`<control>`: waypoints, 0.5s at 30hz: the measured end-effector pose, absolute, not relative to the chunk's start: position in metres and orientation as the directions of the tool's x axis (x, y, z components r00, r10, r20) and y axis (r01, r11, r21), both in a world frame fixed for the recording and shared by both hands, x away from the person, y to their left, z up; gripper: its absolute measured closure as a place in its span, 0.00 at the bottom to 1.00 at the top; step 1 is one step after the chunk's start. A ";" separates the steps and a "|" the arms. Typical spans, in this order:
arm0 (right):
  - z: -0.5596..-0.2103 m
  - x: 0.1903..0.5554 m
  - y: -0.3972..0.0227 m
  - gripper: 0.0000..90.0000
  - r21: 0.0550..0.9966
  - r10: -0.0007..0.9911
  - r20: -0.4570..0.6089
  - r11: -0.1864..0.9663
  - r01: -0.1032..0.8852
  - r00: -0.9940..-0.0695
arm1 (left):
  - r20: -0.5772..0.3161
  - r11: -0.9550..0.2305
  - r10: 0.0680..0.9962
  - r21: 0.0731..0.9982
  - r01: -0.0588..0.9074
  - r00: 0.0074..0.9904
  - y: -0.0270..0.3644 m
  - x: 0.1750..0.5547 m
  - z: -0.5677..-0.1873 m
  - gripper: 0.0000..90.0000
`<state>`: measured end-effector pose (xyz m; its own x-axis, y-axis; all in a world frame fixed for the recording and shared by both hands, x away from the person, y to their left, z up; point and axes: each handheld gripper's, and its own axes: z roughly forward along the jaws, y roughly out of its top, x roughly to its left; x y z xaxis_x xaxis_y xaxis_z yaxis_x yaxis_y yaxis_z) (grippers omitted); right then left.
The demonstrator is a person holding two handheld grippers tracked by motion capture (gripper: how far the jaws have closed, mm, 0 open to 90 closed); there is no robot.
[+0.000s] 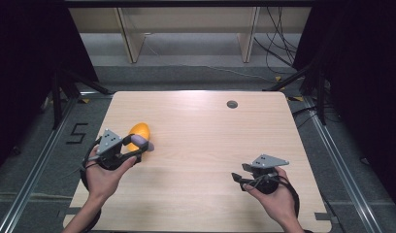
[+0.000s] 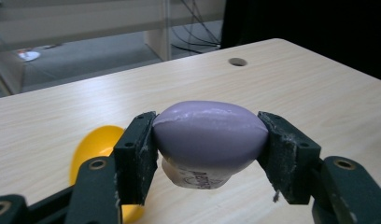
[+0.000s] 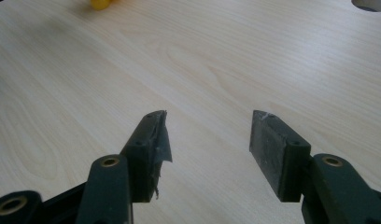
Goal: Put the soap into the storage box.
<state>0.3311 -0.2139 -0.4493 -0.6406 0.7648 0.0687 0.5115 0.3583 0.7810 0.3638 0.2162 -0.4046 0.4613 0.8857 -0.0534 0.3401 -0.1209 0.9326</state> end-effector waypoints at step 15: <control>-0.451 0.332 -0.212 0.51 0.776 0.758 0.078 0.362 0.517 -0.648 | -0.027 -0.078 0.967 0.917 0.392 0.254 0.229 0.420 -0.412 0.44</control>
